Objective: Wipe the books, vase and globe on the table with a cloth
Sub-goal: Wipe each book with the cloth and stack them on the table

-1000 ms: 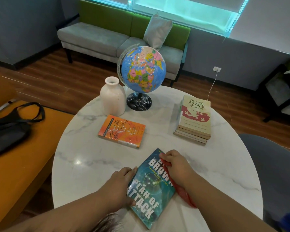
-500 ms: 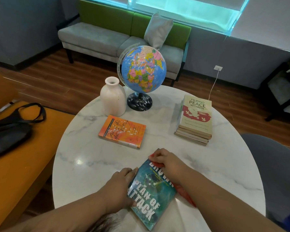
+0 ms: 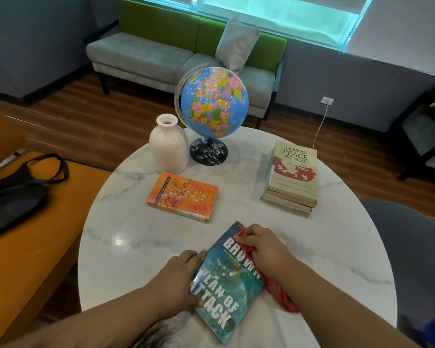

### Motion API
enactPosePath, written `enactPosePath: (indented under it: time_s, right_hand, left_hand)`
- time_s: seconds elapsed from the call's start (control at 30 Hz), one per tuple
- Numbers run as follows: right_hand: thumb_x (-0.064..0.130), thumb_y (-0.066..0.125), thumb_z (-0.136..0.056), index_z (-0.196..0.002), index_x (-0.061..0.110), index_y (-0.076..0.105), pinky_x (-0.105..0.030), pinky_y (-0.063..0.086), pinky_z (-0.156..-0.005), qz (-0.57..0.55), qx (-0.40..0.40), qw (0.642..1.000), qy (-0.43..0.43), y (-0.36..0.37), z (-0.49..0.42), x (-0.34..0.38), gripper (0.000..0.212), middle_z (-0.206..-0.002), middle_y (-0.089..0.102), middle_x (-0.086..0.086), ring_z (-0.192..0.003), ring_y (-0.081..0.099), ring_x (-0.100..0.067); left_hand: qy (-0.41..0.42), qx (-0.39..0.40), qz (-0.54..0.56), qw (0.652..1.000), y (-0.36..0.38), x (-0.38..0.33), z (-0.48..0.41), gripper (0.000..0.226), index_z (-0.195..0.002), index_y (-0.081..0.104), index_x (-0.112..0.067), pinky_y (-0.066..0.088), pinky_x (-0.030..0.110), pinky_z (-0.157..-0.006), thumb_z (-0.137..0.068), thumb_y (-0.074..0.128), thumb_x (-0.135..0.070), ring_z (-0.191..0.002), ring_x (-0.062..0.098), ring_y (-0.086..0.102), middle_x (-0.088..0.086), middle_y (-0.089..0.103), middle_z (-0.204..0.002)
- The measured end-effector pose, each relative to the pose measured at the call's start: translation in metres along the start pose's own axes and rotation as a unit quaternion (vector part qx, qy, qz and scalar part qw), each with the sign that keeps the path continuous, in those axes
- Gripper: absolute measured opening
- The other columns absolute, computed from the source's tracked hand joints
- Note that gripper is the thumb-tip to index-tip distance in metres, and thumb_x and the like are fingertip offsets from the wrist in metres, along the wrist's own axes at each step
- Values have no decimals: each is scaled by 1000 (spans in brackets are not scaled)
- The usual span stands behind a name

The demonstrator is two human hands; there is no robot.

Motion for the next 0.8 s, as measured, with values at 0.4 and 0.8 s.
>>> enactPosePath:
  time_s: [0.4, 0.8]
  right_hand:
    - [35, 46, -89, -144, 42, 39, -25, 27, -107, 503, 62, 838, -201, -3, 27, -18, 55, -146, 32, 19, -125, 29, -17]
    - [23, 45, -99, -132, 33, 57, -7, 28, -94, 420, 1, 892, -169, -16, 28, -30, 37, -125, 47, 12, -100, 33, -4]
  left_hand:
    - [-2, 5, -13, 1000, 3, 3, -1, 113, -154, 6, -23, 31, 29, -110, -70, 76, -46, -129, 17, 32, -6, 25, -149]
    - [-7, 7, -25, 1000, 3, -1, -1, 112, -155, 4, -22, 28, 29, -111, -73, 76, -45, -131, 19, 30, -5, 22, -151]
Point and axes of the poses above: each hand's wrist, its own z-axis away from the middle knuckle, its own y-axis out of the palm, x = y × z, the point moved 6 cm from there along -z, towards the middle knuckle
